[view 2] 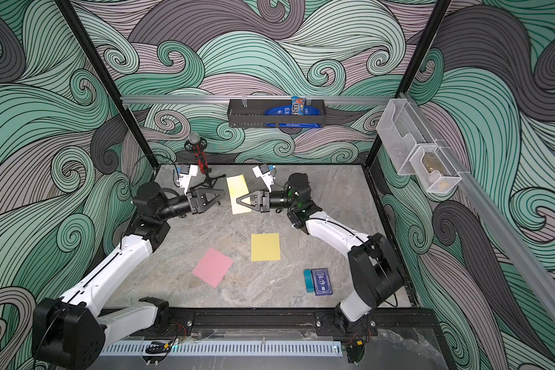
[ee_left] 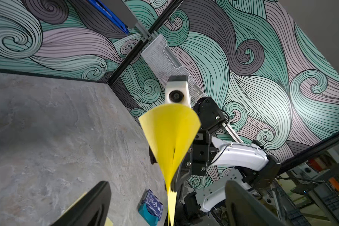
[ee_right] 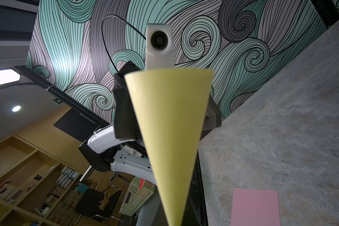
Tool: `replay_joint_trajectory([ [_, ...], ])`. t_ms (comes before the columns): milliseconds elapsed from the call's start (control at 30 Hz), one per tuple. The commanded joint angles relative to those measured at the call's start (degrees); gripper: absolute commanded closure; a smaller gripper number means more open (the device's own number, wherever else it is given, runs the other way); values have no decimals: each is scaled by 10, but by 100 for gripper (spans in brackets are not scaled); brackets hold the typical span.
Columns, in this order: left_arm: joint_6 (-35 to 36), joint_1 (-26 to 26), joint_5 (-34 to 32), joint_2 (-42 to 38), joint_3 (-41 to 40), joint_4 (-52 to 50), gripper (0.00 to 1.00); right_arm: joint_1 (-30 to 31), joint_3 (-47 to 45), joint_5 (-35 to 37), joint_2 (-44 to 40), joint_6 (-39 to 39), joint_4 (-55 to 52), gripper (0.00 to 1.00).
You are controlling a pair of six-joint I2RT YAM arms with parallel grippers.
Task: Fold the square paper along the opposite sides
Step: Fold the paper, then smooth out the paper at the center of the board.
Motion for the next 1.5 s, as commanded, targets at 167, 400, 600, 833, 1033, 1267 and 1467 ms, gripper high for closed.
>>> replay_joint_trajectory([
  [167, -50, -23, 13, 30, -9, 129, 8, 23, 7, -20, -6, 22, 40, 100],
  [400, -53, -26, 15, 42, 4, 145, 55, 27, 1, -23, -1, 18, 34, 100],
  [600, -18, -25, 10, 57, 28, 86, 100, 27, -2, -19, -1, 21, 38, 84],
  [833, 163, -11, -85, 71, 87, -204, 100, -7, -7, 133, -78, -252, -189, 39],
  [1033, 253, -8, -187, 131, 57, -325, 100, 16, -224, 329, -185, -471, 6, 21],
  [1267, 300, -8, -242, 278, 78, -396, 100, 80, -297, 405, -129, -591, 55, 32],
  [1467, 310, -6, -273, 326, 77, -392, 100, 126, -287, 416, -32, -600, 94, 48],
])
